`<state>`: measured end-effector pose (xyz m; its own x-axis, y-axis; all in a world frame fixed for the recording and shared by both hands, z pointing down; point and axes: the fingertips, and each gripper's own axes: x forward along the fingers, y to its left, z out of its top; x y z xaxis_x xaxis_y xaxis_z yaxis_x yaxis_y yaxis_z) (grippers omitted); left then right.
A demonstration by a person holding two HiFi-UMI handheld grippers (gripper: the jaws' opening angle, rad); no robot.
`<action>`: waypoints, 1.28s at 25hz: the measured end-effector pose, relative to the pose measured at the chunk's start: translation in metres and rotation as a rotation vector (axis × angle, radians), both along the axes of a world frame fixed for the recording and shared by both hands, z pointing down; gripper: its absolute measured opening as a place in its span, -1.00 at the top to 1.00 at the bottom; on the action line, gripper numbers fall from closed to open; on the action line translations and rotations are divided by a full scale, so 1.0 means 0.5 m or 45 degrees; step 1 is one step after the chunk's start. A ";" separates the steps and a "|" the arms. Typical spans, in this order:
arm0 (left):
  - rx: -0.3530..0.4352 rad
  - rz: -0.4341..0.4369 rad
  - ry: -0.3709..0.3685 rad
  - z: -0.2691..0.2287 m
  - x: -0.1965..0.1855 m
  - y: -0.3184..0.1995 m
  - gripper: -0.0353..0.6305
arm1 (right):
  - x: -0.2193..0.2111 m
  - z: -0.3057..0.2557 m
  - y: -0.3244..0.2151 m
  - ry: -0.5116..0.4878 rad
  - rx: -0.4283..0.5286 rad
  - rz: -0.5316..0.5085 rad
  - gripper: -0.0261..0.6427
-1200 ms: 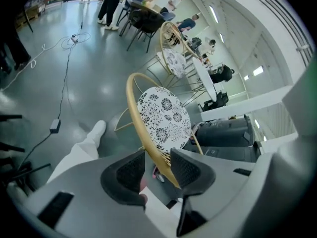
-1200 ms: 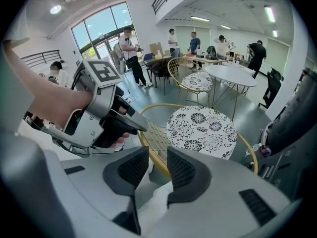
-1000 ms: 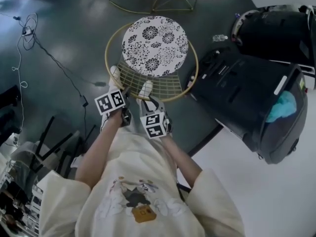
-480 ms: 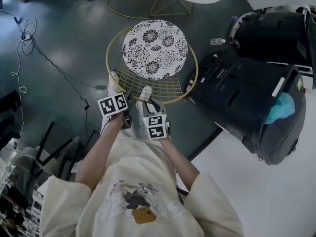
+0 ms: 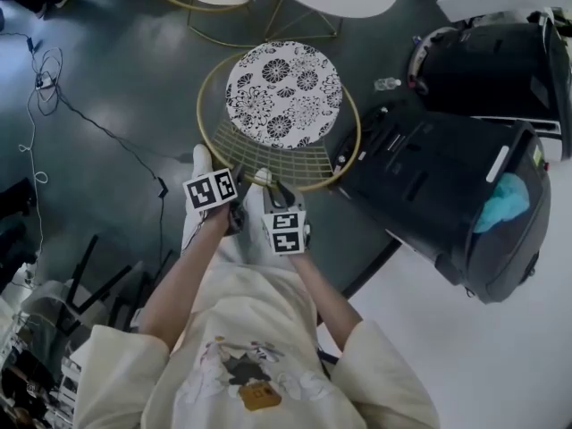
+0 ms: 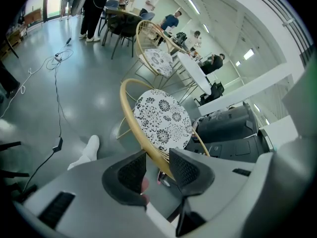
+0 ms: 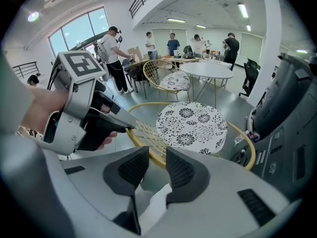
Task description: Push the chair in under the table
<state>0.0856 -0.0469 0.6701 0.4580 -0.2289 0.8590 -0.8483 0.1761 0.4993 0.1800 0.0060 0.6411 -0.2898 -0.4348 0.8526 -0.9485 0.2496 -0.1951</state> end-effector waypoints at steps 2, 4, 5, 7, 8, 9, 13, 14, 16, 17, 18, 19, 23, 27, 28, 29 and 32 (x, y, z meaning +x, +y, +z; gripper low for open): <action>0.000 -0.015 0.004 0.002 0.010 -0.011 0.45 | 0.010 0.001 -0.010 0.014 0.008 -0.002 0.60; 0.002 -0.032 0.007 0.006 0.002 -0.006 0.45 | 0.002 0.006 -0.005 0.025 0.014 -0.004 0.60; 0.003 -0.036 0.008 0.008 -0.003 -0.001 0.45 | -0.003 0.008 0.000 0.028 0.016 0.004 0.60; 0.002 -0.036 0.010 0.010 0.006 -0.007 0.46 | 0.007 0.010 -0.006 0.038 0.017 0.027 0.60; 0.000 -0.034 0.011 0.009 0.024 -0.022 0.46 | 0.025 0.008 -0.022 0.045 0.018 0.036 0.60; -0.003 -0.034 0.013 0.007 0.047 -0.041 0.46 | 0.047 0.005 -0.042 0.052 0.020 0.045 0.60; -0.004 -0.039 0.027 0.008 0.071 -0.054 0.46 | 0.073 0.005 -0.055 0.088 0.042 0.084 0.61; -0.002 -0.039 0.032 0.012 0.039 -0.017 0.46 | 0.041 0.010 -0.019 0.100 0.049 0.093 0.61; 0.010 -0.038 0.043 0.025 -0.049 0.079 0.46 | -0.046 0.024 0.075 0.123 0.066 0.114 0.61; 0.019 -0.037 0.051 0.030 -0.083 0.115 0.46 | -0.079 0.029 0.111 0.134 0.078 0.126 0.61; 0.026 -0.036 0.058 0.034 -0.099 0.138 0.46 | -0.095 0.033 0.134 0.143 0.090 0.137 0.61; 0.029 -0.034 0.063 0.036 -0.102 0.150 0.46 | -0.098 0.036 0.145 0.150 0.101 0.146 0.61; 0.016 -0.027 0.070 0.039 -0.077 0.154 0.45 | -0.070 0.039 0.143 0.170 0.113 0.142 0.61; 0.008 -0.017 0.050 0.036 -0.073 0.154 0.45 | -0.067 0.035 0.138 0.173 0.098 0.126 0.61; 0.006 -0.012 0.045 0.035 -0.073 0.154 0.45 | -0.066 0.033 0.138 0.179 0.096 0.129 0.61; 0.001 -0.008 0.043 0.033 -0.072 0.155 0.45 | -0.066 0.031 0.139 0.189 0.098 0.132 0.61; -0.014 -0.004 0.056 0.025 -0.073 0.155 0.45 | -0.065 0.021 0.139 0.223 0.118 0.163 0.61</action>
<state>0.0493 0.0305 0.6827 0.4950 -0.2208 0.8404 -0.8249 0.1845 0.5343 0.1475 0.0753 0.6516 -0.0782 -0.5369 0.8400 -0.9909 0.1344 -0.0064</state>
